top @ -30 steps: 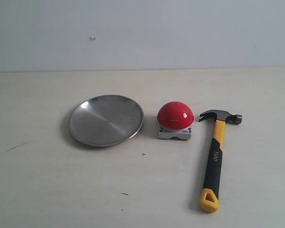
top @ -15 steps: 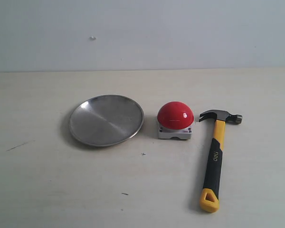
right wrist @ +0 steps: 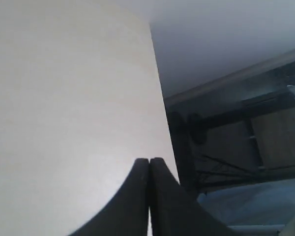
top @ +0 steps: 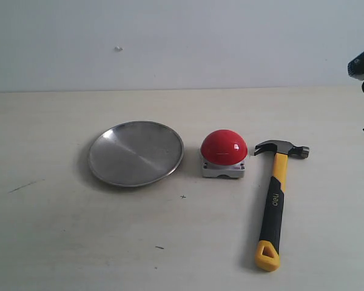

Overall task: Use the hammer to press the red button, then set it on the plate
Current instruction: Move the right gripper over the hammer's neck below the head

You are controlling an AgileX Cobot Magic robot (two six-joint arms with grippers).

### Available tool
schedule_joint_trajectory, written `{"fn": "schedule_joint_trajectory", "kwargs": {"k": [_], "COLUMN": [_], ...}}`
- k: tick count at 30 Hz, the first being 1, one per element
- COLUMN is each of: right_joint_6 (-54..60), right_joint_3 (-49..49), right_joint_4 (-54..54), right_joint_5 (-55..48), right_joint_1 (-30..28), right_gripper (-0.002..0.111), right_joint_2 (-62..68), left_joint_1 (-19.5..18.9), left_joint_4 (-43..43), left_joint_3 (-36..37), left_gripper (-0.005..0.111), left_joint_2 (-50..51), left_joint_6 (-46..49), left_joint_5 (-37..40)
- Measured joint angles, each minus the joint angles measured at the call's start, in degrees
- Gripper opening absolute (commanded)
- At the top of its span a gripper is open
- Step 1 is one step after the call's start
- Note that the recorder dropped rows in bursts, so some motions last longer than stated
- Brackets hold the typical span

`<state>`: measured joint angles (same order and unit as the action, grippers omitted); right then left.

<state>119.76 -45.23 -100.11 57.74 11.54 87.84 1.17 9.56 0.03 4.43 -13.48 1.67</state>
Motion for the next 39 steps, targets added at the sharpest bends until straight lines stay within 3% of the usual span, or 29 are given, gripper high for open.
{"fn": "schedule_joint_trajectory", "kwargs": {"k": [2,4,6,10,13,18,23,26,31,39], "right_joint_6": [-8.3,-24.0,-44.8,-56.6,-64.9,-84.7,-113.2,-122.8,-127.2,-128.8], "right_joint_3": [-0.1,0.9,0.7,-2.1,-3.3,-4.5,-11.9,-15.5,-18.1,-21.1], "right_joint_4": [0.2,4.8,15.0,19.1,22.7,42.3,73.6,84.4,89.6,93.1], "right_joint_5": [-3.0,-11.4,-35.0,-57.3,-68.2,-76.3,-90.7,-97.3,-99.0,-99.8], "right_joint_1": [-0.6,-1.1,-4.1,-9.6,-12.7,-13.8,-13.9,-13.9,-14.0,-14.0], "right_gripper": [0.0,0.0,0.0,0.0,0.0,0.002,0.02,0.034,0.054,0.055], "right_joint_2": [0.5,-0.8,-1.7,-0.9,0.4,3.3,7.9,9.0,9.3,14.4], "left_joint_1": [0.0,0.0,0.0,0.0,0.0,0.0,0.0,0.0,0.0,0.0], "left_joint_4": [0.0,0.0,0.0,0.0,0.0,0.0,0.0,0.0,0.0,0.0], "left_joint_3": [0.0,0.0,0.0,0.0,0.0,0.0,0.0,0.0,0.0,0.0], "left_gripper": [0.0,0.0,0.0,0.0,0.0,0.0,0.0,0.0,0.0,0.0], "left_joint_2": [0.0,0.0,0.0,0.0,0.0,0.0,0.0,0.0,0.0,0.0], "left_joint_6": [0.0,0.0,0.0,0.0,0.0,0.0,0.0,0.0,0.0,0.0], "left_joint_5": [0.0,0.0,0.0,0.0,0.0,0.0,0.0,0.0,0.0,0.0]}}
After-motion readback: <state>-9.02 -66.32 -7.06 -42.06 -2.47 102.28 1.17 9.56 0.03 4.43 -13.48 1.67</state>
